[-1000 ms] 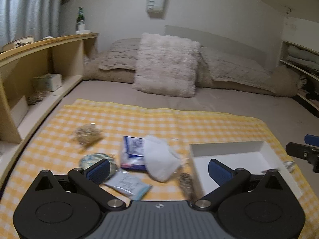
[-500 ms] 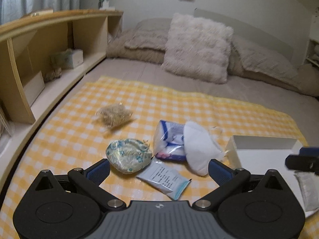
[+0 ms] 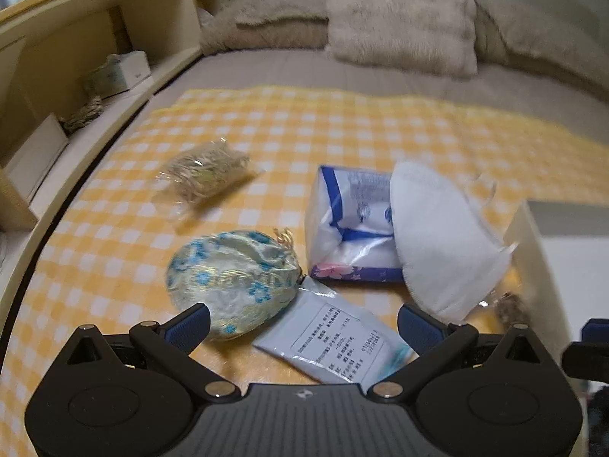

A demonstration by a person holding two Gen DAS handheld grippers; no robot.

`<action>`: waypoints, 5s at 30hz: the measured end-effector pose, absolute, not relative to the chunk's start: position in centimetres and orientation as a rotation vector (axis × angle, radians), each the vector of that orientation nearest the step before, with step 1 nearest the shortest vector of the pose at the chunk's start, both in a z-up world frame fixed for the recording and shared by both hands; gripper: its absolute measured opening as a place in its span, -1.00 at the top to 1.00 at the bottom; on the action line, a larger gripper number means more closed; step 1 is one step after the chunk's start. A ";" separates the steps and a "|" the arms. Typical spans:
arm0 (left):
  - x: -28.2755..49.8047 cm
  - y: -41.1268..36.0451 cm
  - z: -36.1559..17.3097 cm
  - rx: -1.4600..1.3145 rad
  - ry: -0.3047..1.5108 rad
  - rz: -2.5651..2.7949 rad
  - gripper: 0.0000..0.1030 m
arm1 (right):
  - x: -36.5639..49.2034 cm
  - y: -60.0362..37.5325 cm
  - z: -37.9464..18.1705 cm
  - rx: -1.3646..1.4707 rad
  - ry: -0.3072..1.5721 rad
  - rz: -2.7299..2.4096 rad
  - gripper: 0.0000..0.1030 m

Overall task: Organize soft objects
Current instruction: 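Move the left tool to the white printed packet while the right tool grasps the bagged cable, then grasp the white printed packet with the left tool, then place the white packet in the box with the left tool while the right tool places the bagged cable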

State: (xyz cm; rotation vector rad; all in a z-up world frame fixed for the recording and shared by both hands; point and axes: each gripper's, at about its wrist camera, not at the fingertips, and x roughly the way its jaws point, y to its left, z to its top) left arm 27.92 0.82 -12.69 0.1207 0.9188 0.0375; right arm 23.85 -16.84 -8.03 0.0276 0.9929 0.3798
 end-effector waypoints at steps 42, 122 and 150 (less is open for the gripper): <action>23.6 4.5 -14.3 0.248 1.121 -0.252 0.09 | 17.9 -12.3 -11.4 -0.289 1.126 0.745 0.77; 18.3 -13.1 -2.5 0.024 0.748 -0.449 -0.06 | 14.2 -35.4 -1.8 0.089 0.726 0.084 0.69; 20.5 -21.3 -13.4 -0.085 1.063 -0.631 -0.08 | 18.8 -37.4 -10.3 -0.035 1.079 0.021 0.54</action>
